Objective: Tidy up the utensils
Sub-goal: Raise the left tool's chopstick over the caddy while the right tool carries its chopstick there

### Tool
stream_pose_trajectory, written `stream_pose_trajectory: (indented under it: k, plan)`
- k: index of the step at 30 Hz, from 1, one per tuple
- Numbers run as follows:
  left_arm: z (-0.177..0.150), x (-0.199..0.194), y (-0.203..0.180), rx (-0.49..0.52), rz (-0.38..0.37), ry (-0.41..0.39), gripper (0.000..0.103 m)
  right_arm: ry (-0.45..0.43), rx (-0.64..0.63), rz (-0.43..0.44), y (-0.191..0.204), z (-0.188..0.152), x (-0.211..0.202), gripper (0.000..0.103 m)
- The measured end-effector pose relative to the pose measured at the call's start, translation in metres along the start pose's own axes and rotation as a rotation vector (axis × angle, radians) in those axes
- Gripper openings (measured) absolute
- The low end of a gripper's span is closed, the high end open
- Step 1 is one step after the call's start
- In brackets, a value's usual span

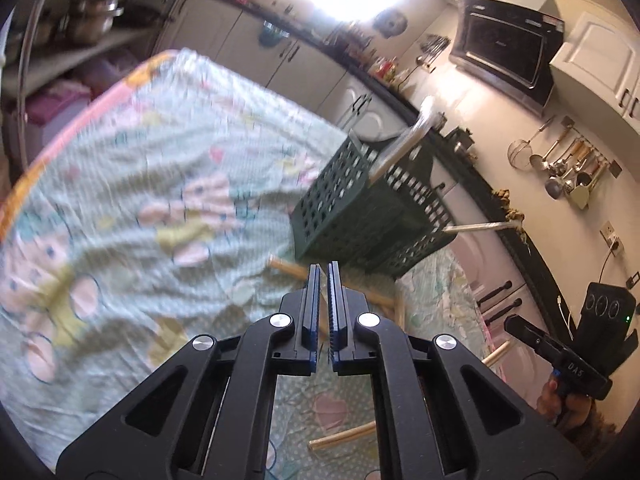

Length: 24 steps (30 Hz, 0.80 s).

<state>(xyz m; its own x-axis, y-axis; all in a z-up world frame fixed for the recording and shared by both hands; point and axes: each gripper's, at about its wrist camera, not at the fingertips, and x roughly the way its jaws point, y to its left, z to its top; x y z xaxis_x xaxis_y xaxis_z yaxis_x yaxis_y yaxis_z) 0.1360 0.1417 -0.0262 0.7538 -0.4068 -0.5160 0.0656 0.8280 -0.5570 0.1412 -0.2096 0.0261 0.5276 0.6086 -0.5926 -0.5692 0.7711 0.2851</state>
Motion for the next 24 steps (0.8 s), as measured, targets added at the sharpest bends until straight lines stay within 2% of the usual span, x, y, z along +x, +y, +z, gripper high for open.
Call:
stream_pose_trajectory:
  k: [6,11,24]
  plan:
    - [0.017,-0.028,-0.014,0.057,0.002,-0.078,0.001,-0.016,-0.065,0.043,0.023,0.021,-0.004,0.002]
    - [0.029,-0.046,-0.032,0.103,-0.026,-0.119,0.001,-0.028,-0.127,0.079,0.044,0.043,-0.008,0.002]
    - [0.046,-0.060,-0.091,0.242,-0.095,-0.117,0.001,-0.052,-0.221,0.118,0.080,0.074,-0.021,0.002]
